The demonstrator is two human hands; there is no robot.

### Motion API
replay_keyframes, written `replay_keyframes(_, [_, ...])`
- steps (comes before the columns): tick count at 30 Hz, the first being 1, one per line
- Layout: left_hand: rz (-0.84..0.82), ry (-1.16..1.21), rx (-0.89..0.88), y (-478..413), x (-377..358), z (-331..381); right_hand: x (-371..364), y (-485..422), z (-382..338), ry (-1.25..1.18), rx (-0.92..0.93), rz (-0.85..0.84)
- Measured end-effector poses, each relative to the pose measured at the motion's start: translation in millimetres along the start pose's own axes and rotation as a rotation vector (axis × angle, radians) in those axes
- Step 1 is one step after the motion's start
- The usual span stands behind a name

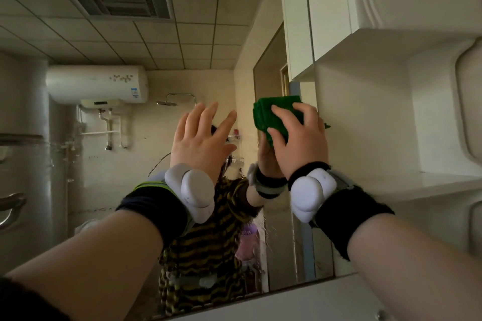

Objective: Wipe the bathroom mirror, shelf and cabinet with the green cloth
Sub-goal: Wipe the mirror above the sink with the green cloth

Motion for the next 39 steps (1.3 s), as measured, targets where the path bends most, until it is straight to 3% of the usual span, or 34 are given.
replay_keyframes(7, [-0.015,-0.016,-0.002,1,-3,-3,-6,-42,-11,0.047,0.000,-0.035])
replay_keyframes(21, [-0.044,-0.013,-0.026,3,0,-4,-5,21,-20,0.071,0.041,-0.055])
replay_keyframes(26, [-0.035,0.087,-0.033,10,15,-18,-7,30,-27,0.037,0.014,-0.082])
replay_keyframes(39, [-0.076,-0.037,-0.041,19,24,-55,-21,-41,-53,0.031,0.001,0.030])
Point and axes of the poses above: each hand's wrist, its own y-axis away from the middle knuckle, its own x-axis out of the back of the hand, z = x × y, the point moved 4 cm from there along -y, towards the middle knuckle, and after that the axes turned 10 degrees about y, right-handed, at the moved point
